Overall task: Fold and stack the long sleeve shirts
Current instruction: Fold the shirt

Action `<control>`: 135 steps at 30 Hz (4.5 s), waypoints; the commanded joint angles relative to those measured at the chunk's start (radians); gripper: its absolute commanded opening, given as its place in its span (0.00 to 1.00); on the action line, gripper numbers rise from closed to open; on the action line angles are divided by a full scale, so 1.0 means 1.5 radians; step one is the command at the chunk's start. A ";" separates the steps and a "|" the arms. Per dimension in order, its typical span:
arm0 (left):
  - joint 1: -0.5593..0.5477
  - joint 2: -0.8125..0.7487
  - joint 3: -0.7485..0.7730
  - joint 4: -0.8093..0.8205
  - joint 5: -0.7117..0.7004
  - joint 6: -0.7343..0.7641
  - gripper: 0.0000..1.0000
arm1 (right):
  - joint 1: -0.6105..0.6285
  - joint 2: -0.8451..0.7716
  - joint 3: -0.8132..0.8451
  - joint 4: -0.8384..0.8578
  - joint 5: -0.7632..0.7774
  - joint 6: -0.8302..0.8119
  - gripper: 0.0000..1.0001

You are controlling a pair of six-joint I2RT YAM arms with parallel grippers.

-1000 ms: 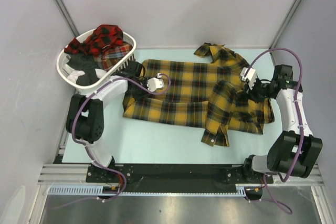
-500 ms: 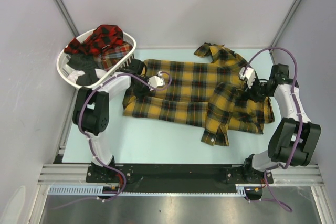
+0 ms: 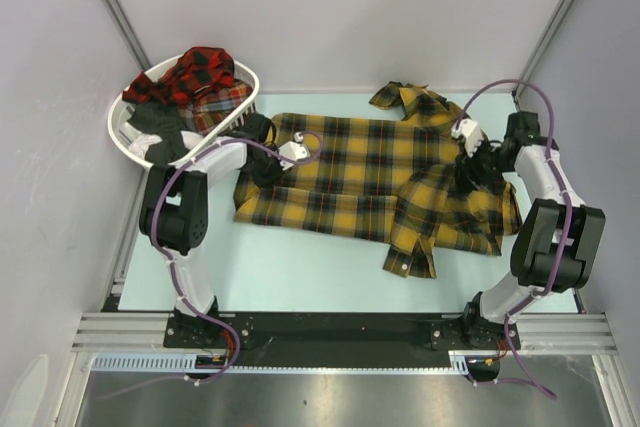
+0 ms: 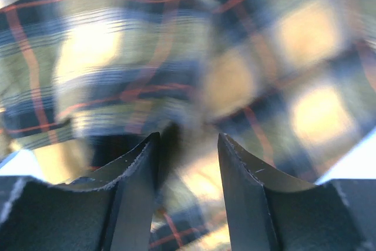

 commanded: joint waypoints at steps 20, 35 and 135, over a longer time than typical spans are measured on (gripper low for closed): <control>0.031 -0.063 -0.060 0.036 0.026 -0.080 0.38 | -0.022 0.111 0.167 -0.083 -0.014 0.069 0.54; 0.038 -0.020 -0.054 0.023 0.016 -0.078 0.00 | 0.022 0.042 0.183 -0.051 -0.184 -0.014 0.00; 0.049 -0.422 -0.263 -0.030 0.119 -0.235 0.84 | 0.593 -0.089 -0.273 0.056 0.262 0.241 0.00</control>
